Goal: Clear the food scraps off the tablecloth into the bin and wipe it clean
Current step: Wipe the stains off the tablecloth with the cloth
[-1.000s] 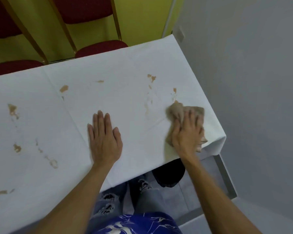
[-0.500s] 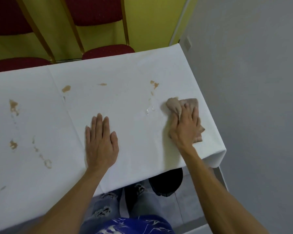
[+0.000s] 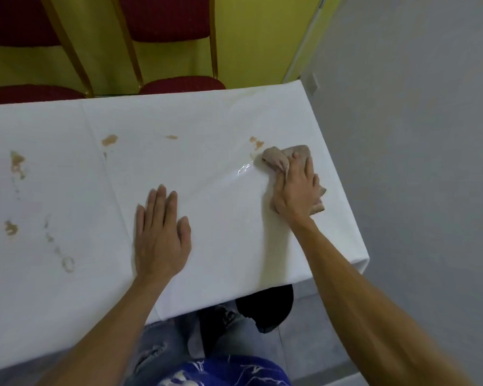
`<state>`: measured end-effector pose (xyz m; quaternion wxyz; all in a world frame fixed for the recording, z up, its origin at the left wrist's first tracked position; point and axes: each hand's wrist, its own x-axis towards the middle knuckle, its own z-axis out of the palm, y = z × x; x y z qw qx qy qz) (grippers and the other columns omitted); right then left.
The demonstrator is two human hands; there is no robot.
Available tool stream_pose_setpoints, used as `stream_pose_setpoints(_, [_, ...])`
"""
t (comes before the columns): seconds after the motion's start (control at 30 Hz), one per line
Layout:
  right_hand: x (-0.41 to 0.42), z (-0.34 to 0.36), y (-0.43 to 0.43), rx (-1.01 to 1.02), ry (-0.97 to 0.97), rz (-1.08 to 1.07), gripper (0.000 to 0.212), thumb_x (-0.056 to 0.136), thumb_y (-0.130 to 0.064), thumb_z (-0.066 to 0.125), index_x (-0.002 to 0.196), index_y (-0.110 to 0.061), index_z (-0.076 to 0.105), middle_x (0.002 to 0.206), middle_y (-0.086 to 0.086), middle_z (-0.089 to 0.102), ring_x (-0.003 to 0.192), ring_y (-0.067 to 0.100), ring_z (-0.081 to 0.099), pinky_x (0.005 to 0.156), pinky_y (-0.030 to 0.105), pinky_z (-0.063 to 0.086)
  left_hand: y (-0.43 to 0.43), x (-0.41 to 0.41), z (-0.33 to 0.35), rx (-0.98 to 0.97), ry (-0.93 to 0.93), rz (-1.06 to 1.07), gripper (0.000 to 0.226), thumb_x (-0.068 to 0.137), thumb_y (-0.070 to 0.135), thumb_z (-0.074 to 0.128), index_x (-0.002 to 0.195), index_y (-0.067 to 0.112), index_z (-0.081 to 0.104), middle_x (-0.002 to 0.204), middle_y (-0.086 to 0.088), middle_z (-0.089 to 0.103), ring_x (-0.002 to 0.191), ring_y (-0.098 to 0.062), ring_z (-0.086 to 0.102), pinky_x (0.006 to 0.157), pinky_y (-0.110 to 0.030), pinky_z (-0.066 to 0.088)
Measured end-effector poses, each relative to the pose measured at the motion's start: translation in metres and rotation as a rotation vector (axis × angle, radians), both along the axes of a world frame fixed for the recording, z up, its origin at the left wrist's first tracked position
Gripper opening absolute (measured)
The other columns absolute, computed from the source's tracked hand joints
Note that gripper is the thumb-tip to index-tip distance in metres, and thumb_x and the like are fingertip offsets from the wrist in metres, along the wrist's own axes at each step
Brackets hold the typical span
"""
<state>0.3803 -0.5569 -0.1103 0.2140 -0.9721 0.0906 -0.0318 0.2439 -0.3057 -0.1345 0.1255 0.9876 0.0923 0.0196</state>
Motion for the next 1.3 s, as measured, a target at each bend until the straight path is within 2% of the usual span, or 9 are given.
stream_pose_setpoints(0.23, [-0.040,-0.014,0.083,-0.097,-0.032,0.737,0.043,0.098,-0.023,0.044,0.140,-0.021,0.048,0.157,-0.002,0.037,0.151,0.018,0.017,0.121,0.051,0.005,0.002,-0.001,0.000,0.004,-0.023,-0.002,0.060,0.100,0.034,0.028,0.154,0.007,0.033,0.164,-0.012,0.024,0.154,-0.026,0.018,0.123,-0.050,0.018])
stream_pose_setpoints(0.4, [0.052,-0.001,0.014,-0.186,0.069,0.349,0.065,0.077,-0.007,0.053,0.138,-0.026,0.038,0.155,-0.001,0.033,0.149,0.022,0.019,0.120,0.055,0.007,0.002,-0.001,-0.001,-0.010,-0.004,-0.001,0.061,0.102,0.036,0.026,0.156,0.008,0.028,0.166,-0.010,0.018,0.155,-0.024,0.013,0.124,-0.049,0.016])
stream_pose_setpoints(0.57, [0.050,0.019,0.052,0.028,0.146,-0.081,0.038,0.097,-0.033,0.038,0.135,-0.032,0.038,0.157,-0.001,0.024,0.140,0.034,0.025,0.110,0.064,0.014,0.001,-0.002,-0.001,-0.018,-0.012,-0.001,0.061,0.101,0.035,0.028,0.155,0.008,0.029,0.166,-0.010,0.019,0.155,-0.024,0.013,0.124,-0.050,0.017])
stream_pose_setpoints(0.67, [-0.001,0.006,0.111,0.068,0.089,0.414,0.040,0.100,-0.026,0.039,0.140,-0.027,0.039,0.158,0.001,0.027,0.146,0.026,0.016,0.116,0.062,0.011,0.001,-0.002,0.000,-0.017,-0.028,0.003,0.060,0.100,0.034,0.031,0.154,0.007,0.032,0.165,-0.011,0.022,0.154,-0.025,0.016,0.124,-0.050,0.018])
stream_pose_setpoints(0.77, [0.009,-0.005,0.096,-0.153,0.057,0.771,0.057,0.094,-0.017,0.049,0.149,-0.023,0.035,0.163,-0.001,0.023,0.152,0.018,0.010,0.118,0.061,0.001,0.003,-0.003,0.000,-0.018,-0.033,-0.004,0.060,0.100,0.033,0.033,0.154,0.007,0.032,0.165,-0.011,0.022,0.154,-0.025,0.016,0.123,-0.050,0.018])
stream_pose_setpoints(0.93, [0.092,0.005,0.014,-0.117,0.108,0.272,0.050,0.092,-0.015,0.043,0.140,-0.024,0.034,0.159,-0.001,0.027,0.150,0.025,0.015,0.114,0.067,0.008,0.002,-0.003,0.001,-0.022,-0.018,-0.009,0.060,0.102,0.035,0.030,0.156,0.008,0.028,0.166,-0.010,0.018,0.155,-0.023,0.011,0.124,-0.049,0.018])
stream_pose_setpoints(1.03, [0.091,0.019,0.036,0.076,0.184,-0.138,0.031,0.099,-0.040,0.034,0.129,-0.036,0.040,0.156,-0.003,0.027,0.141,0.042,0.023,0.105,0.073,0.017,0.001,-0.002,0.001,-0.021,-0.017,-0.004,0.059,0.102,0.034,0.032,0.155,0.007,0.030,0.166,-0.011,0.019,0.155,-0.025,0.013,0.123,-0.050,0.020])
stream_pose_setpoints(1.23, [0.011,-0.008,0.160,-0.011,0.071,0.935,0.041,0.102,-0.037,0.037,0.143,-0.031,0.042,0.160,-0.002,0.032,0.151,0.022,0.016,0.119,0.060,0.001,0.000,-0.001,0.001,-0.025,-0.013,0.013,0.059,0.100,0.033,0.036,0.154,0.009,0.034,0.165,-0.010,0.020,0.155,-0.024,0.014,0.122,-0.051,0.021])
stream_pose_setpoints(1.3, [0.034,-0.007,0.151,-0.077,0.025,1.025,0.042,0.101,-0.031,0.039,0.144,-0.032,0.041,0.160,-0.005,0.030,0.151,0.017,0.015,0.119,0.059,0.001,0.000,-0.001,0.001,-0.017,-0.003,0.010,0.059,0.101,0.033,0.034,0.154,0.009,0.033,0.166,-0.010,0.019,0.155,-0.024,0.013,0.122,-0.050,0.021])
